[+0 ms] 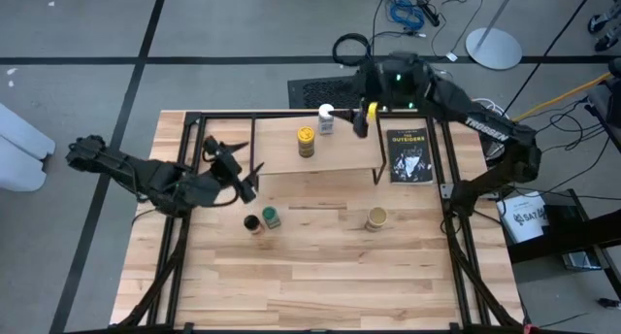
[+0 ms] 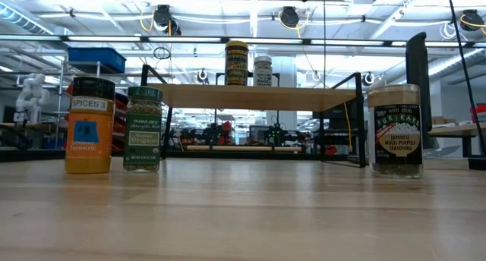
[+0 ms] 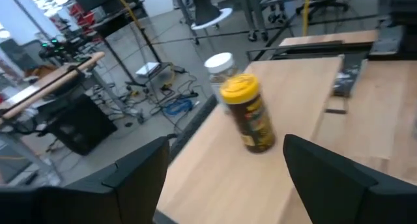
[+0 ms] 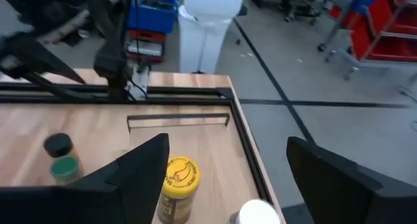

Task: Shelf spices
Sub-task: Remove the white seasoning bottle from the shelf

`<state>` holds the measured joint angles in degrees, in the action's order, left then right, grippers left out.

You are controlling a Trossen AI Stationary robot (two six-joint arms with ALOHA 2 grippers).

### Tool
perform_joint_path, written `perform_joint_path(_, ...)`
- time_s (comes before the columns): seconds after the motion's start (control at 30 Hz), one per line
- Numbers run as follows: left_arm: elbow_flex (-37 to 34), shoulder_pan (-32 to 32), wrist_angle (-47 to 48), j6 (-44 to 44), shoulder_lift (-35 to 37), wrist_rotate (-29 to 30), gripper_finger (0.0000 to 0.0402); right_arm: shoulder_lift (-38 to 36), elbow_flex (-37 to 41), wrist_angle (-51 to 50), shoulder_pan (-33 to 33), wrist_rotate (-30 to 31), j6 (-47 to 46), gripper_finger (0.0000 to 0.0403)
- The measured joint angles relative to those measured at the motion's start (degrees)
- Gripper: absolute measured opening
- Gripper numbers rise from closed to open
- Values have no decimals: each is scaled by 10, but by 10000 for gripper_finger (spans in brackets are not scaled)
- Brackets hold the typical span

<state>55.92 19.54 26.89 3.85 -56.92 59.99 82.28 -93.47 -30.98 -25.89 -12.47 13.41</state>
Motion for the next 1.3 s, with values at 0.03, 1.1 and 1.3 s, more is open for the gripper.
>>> perform_joint_path(0.03,0,-7,0,-3,3,0,310,3,-5,-4,-16,-25,2,302)
perform_joint_path(1.1,0,-19,-24,-72,3,-81,310,176,-33,-55,-117,-192,74,344)
perform_joint_path(1.3,0,-19,-24,-61,3,-92,310,197,-33,-63,-116,-194,87,344)
